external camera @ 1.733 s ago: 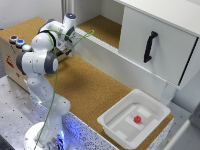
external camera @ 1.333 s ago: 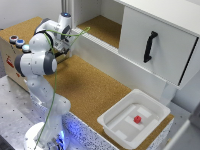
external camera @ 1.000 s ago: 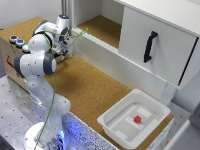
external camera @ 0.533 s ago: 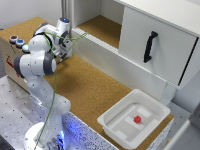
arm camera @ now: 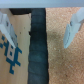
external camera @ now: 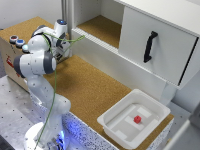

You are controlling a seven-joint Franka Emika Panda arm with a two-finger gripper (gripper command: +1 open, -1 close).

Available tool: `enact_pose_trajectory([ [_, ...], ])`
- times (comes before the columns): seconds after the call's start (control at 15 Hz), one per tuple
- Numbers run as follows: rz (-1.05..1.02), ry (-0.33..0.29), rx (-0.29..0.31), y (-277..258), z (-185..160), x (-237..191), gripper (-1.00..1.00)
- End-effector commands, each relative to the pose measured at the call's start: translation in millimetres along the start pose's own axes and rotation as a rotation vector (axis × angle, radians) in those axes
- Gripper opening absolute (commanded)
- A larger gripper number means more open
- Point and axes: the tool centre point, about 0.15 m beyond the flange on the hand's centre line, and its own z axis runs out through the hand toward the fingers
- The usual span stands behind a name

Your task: Open the cabinet drawer

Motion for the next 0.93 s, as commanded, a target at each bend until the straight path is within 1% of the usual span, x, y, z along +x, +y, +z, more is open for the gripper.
enact_pose_trajectory([
  [0.0,0.056,-0.039,0.165,5,31,8,1.0],
  [0.13,0.057,-0.032,0.202,5,33,9,1.0],
  [0.2,0.062,-0.031,0.231,6,34,11,1.0],
  [0.4,0.075,-0.031,0.268,9,36,12,1.0],
  [0.6,0.065,-0.015,0.265,11,30,15,1.0],
  [0.73,0.041,-0.02,0.262,11,30,16,1.0],
  [0.8,0.036,-0.035,0.27,11,34,16,-1.0],
  [0.87,0.033,-0.052,0.289,12,38,18,-1.0],
])
